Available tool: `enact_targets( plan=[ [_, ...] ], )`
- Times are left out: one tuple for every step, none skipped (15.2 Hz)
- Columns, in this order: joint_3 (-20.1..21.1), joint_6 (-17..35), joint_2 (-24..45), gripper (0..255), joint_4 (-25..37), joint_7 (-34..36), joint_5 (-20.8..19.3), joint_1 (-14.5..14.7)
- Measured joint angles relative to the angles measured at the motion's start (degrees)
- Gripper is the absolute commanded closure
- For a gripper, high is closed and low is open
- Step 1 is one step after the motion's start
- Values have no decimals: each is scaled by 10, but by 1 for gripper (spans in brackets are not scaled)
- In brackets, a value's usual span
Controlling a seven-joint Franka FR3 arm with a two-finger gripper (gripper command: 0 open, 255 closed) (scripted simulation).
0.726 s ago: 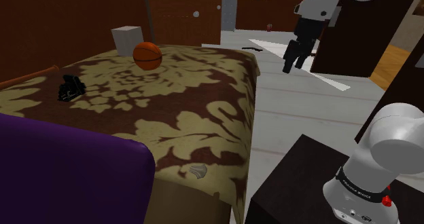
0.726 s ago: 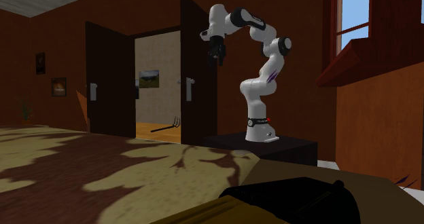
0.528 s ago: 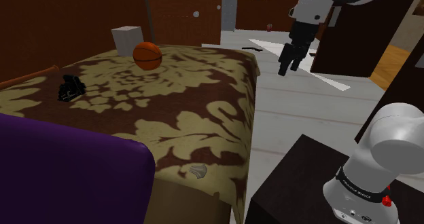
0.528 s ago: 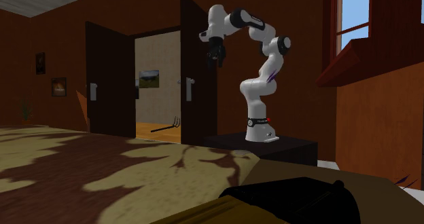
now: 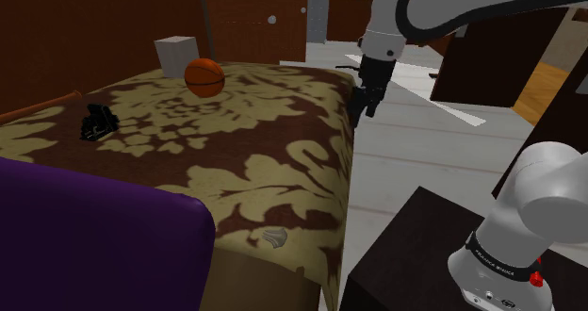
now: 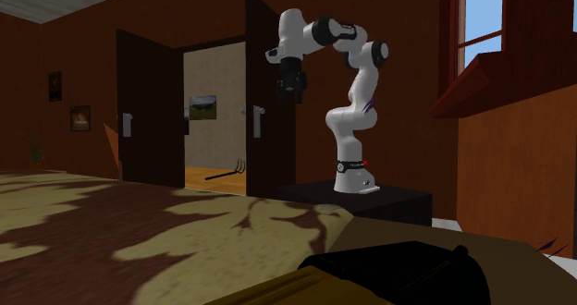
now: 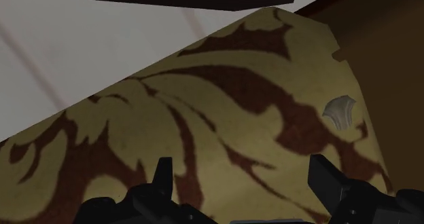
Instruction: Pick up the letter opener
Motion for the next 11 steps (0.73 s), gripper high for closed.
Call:
enact_targets(
  plan=[
    [6,13,12,0,-1,1,2,5],
    [11,27,32,0,4,1,4,9],
    [15,43,53,0,8,0,5,12],
    [22,52,66,0,11,2,6,16],
    [28,64,83,0,15,3,7,20],
    [36,78,104,0,21,7,9,25],
    [42,90,126,0,30,9,9,29],
    [48,99,143,0,37,12,9,33],
    [55,110,161,0,44,14,8,37],
    [60,124,184,0,52,16,6,39],
    [66,130,200,0,61,18,5,43]
  ],
)
